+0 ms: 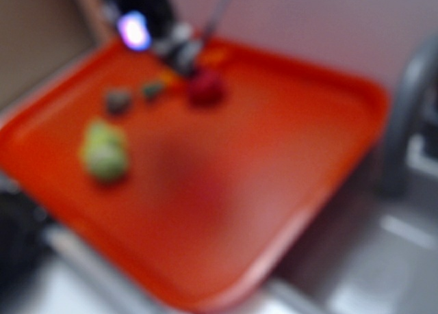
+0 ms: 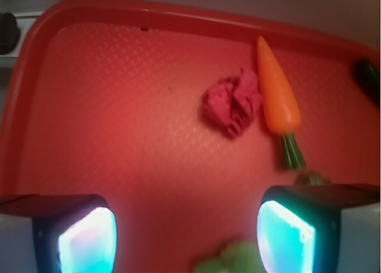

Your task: Grab the red paper.

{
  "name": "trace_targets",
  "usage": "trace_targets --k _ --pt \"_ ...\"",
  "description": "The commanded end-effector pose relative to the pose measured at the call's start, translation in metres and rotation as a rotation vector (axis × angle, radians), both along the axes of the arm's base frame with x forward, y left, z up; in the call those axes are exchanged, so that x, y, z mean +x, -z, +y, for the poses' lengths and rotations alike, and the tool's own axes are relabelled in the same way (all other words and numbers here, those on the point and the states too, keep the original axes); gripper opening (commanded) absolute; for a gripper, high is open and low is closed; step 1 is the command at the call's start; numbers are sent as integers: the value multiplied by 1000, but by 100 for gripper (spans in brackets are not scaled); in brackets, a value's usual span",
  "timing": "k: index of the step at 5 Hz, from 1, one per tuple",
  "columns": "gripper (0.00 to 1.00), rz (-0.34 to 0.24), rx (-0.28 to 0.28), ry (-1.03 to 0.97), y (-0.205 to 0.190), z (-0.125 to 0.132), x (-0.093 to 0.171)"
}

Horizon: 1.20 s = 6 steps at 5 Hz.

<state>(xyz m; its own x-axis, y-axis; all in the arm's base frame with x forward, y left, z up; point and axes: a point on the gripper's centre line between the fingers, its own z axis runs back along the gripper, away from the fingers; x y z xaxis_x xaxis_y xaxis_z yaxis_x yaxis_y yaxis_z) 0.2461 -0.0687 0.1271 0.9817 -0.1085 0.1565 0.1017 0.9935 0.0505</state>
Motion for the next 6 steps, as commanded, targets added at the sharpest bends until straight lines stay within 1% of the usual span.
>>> trace_targets --k 1,2,3,4,5,6 --pt "100 -80 -41 80 20 37 56" --pt "100 -52 -27 91 34 45 67" --pt "100 8 -38 208 49 32 65" --pt "100 42 -23 230 62 31 67" --pt "100 75 32 208 76 39 75" --pt "100 112 68 184 87 46 81"
